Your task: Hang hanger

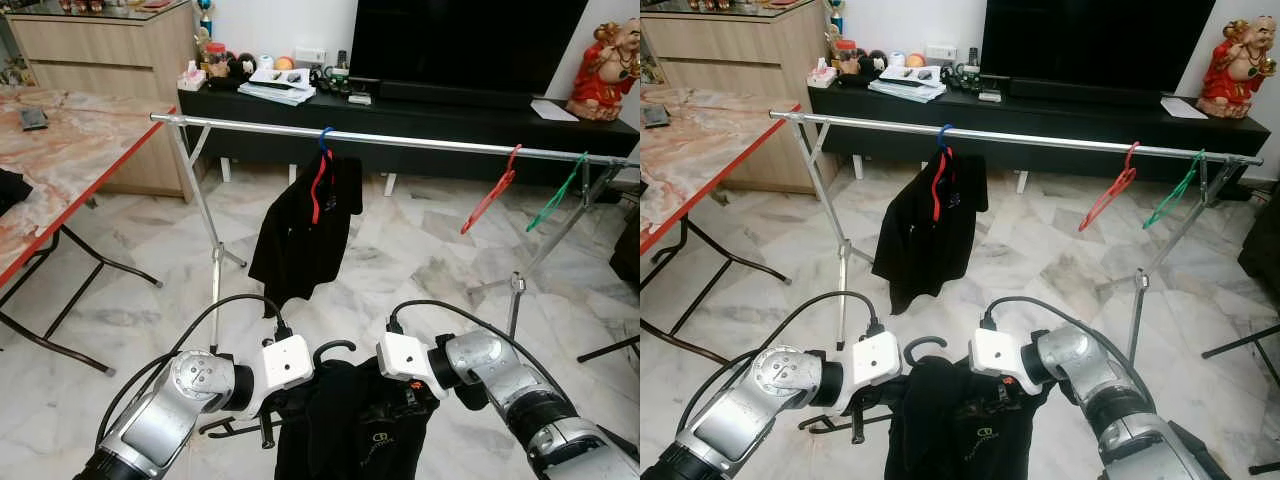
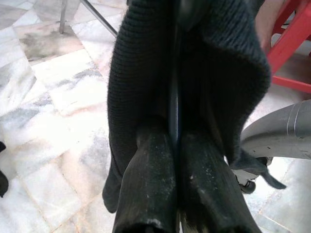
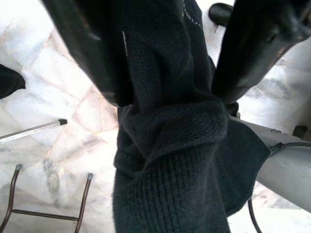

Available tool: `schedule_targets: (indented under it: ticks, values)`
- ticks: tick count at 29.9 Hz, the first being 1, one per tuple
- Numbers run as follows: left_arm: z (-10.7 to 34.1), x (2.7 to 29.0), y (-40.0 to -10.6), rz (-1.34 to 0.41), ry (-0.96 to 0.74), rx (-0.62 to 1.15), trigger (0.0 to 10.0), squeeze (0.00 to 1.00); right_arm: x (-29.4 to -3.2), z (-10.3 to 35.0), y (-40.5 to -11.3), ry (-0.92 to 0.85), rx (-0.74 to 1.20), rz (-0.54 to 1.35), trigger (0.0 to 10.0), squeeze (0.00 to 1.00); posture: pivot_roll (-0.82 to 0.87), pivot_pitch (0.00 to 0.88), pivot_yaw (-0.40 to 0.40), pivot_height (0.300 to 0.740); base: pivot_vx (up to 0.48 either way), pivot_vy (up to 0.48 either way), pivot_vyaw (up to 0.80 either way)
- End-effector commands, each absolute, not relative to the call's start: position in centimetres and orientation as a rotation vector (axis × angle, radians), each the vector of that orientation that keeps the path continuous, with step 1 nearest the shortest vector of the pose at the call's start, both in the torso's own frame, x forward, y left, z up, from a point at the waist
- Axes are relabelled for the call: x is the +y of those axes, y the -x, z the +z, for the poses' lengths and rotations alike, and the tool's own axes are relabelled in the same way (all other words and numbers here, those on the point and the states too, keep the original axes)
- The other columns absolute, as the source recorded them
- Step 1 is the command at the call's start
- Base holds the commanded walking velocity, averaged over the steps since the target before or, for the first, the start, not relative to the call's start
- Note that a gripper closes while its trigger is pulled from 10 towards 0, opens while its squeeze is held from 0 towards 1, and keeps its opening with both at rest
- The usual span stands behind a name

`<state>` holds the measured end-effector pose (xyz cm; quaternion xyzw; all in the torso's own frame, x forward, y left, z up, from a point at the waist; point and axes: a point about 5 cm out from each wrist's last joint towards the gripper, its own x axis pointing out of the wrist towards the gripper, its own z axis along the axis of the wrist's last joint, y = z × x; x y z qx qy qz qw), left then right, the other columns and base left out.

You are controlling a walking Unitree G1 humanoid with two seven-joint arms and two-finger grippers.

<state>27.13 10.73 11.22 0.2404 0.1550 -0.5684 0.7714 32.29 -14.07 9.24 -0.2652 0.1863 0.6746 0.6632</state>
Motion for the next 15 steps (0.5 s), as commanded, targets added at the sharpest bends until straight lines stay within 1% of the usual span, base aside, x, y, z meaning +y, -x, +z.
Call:
schedule_targets:
  ticks: [1, 15]
  values:
    - [12.62, 9.86, -27.24, -1.263, -0.537, 0.272, 10.0, 0.00, -14.08, 9.25, -32.30, 0.581, 0.420, 1.524, 0.0, 0.00, 0.11, 0.000, -0.071, 0.740, 0.000, 0.000, 0.00]
    - [13.34, 9.55, -26.96, -1.298, -0.536, 0.249, 10.0, 0.00, -14.11, 9.22, -32.20, 0.558, 0.433, 1.542, 0.0, 0.00, 0.12, 0.005, -0.080, 0.740, 0.000, 0.000, 0.00]
